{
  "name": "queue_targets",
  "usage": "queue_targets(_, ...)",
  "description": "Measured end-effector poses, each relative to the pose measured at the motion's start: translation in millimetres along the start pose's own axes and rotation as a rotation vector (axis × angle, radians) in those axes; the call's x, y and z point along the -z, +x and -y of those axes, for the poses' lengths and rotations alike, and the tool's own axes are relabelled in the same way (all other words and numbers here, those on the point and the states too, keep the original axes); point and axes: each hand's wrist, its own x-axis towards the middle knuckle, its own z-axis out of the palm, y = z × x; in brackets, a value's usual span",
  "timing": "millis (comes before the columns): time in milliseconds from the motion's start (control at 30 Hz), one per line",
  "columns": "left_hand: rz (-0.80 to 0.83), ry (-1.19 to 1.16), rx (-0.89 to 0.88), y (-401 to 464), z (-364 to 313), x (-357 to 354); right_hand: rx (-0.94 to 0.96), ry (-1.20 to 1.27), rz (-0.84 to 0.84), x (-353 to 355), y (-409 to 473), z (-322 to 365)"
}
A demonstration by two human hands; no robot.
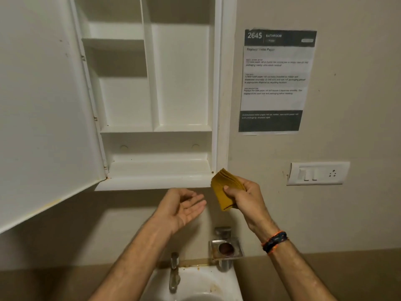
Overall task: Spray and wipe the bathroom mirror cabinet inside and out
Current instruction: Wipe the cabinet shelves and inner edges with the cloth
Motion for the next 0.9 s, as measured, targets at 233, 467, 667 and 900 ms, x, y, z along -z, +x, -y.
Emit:
queue_targets(233,0.032,0.398,-0.478,-28.0,-64.7,-52.5,0.251,-0.041,-0.005,6.9,25.0,71.2)
queue_targets(467,-0.144,1.006,-1.126,-48.8,-136.4,-111.0,0.606,-0.120,-0.113,3.8,53.9,170.2)
queue_targets(667,-0.162,1.258,-1.355,-50.4,-191.8,-149.9,0.861,-0.245,-0.262,-9.4,83.5,244.8)
queue_targets(900,-0.131,1.315,-1.379,-49.4,-239.7,-190.0,1.232,-0.539,-0.416,-28.5,107.8,318.8)
